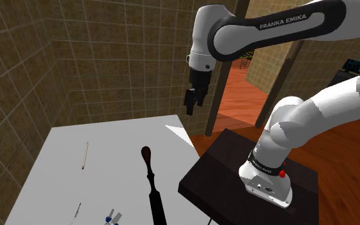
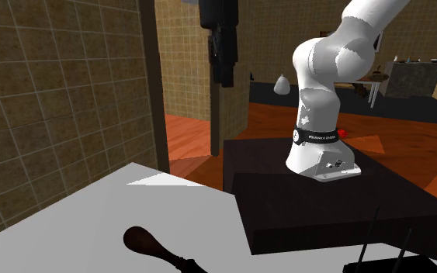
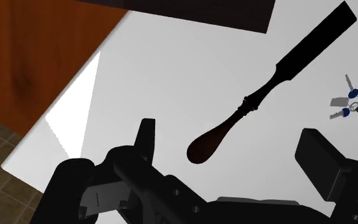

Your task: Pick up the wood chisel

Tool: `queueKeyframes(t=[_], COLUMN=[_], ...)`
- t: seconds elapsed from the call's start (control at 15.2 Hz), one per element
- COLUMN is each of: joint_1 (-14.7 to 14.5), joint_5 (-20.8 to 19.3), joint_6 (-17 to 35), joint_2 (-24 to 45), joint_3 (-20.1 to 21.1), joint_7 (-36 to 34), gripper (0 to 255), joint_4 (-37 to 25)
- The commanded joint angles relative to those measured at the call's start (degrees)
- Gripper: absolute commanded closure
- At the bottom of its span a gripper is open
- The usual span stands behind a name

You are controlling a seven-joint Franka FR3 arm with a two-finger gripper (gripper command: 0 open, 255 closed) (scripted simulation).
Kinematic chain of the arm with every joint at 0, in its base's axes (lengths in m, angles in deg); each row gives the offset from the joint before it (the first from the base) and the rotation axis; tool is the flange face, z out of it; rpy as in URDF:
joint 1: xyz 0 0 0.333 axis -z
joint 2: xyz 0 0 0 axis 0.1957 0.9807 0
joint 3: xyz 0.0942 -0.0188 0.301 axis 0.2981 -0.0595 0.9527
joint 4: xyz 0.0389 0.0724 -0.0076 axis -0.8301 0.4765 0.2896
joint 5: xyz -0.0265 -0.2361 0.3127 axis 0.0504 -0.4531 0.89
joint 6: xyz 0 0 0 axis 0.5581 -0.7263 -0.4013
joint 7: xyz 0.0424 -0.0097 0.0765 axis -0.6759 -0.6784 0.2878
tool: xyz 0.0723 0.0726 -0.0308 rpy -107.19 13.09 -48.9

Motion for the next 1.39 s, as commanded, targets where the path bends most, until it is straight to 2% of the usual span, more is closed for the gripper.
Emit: queueKeyframes(t=[0.0,0.46,0.79,0.99,1.12,1.32], joint_1=[-0.2,-0.6,0.4,1.3,1.4,-0.8], joint_5=[1.5,5.6,5.3,2.1,-2.0,-9.6], joint_6=[4.4,21.2,33.7,40.9,45.3,50.9], joint_2=[3.1,16.4,29.3,38.0,44.0,52.9], joint_3=[1.8,8.4,12.9,15.0,15.3,12.9], joint_7=[-1.8,-7.9,-13.3,-18.3,-22.8,-30.5], gripper=[0,0,0,0,0,0], joint_4=[1.0,3.5,2.4,0.6,-0.9,-4.0])
